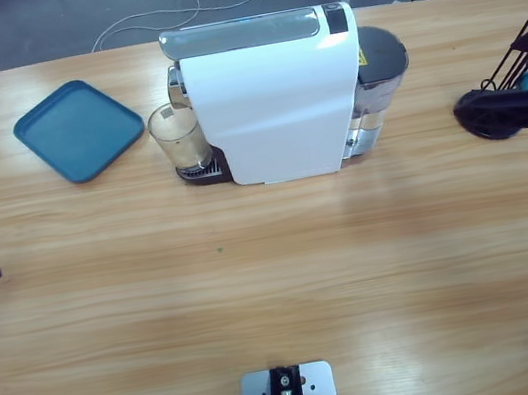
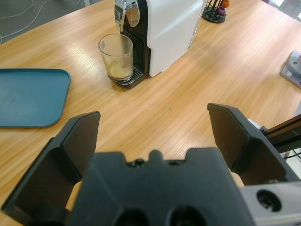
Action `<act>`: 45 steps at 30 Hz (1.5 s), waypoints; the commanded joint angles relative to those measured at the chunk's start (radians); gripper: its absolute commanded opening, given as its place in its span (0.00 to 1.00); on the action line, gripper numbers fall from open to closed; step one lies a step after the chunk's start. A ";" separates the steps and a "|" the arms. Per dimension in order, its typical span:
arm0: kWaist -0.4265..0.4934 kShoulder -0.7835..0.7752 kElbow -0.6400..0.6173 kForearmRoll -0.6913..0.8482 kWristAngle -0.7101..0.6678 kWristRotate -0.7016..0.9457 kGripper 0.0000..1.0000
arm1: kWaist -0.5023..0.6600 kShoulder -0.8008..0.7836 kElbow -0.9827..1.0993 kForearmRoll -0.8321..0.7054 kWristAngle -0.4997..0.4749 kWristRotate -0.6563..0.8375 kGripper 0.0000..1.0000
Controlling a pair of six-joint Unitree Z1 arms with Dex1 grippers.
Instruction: Pour coffee
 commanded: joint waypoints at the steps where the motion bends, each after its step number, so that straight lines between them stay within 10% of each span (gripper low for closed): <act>1: -0.009 -0.020 0.044 0.000 0.063 -0.002 1.00 | -0.015 -0.001 0.010 0.014 0.014 0.020 1.00; 6: 0.062 0.110 -0.064 -0.013 0.129 0.138 1.00 | -0.015 0.036 -0.025 0.021 0.014 0.021 1.00; 12: 0.192 0.475 -0.245 -0.035 -0.166 0.293 1.00 | -0.015 0.080 -0.079 0.037 0.017 0.021 1.00; 21: 0.280 0.703 -0.190 -0.315 -0.342 0.416 1.00 | -0.015 0.088 -0.088 0.082 0.033 0.031 1.00; 28: 0.280 0.843 -0.053 -0.650 -0.348 0.427 1.00 | -0.015 0.086 -0.087 0.123 0.046 0.032 1.00; 45: 0.166 1.061 -0.067 -0.888 -0.320 0.443 1.00 | -0.047 0.143 -0.059 0.096 0.061 0.049 1.00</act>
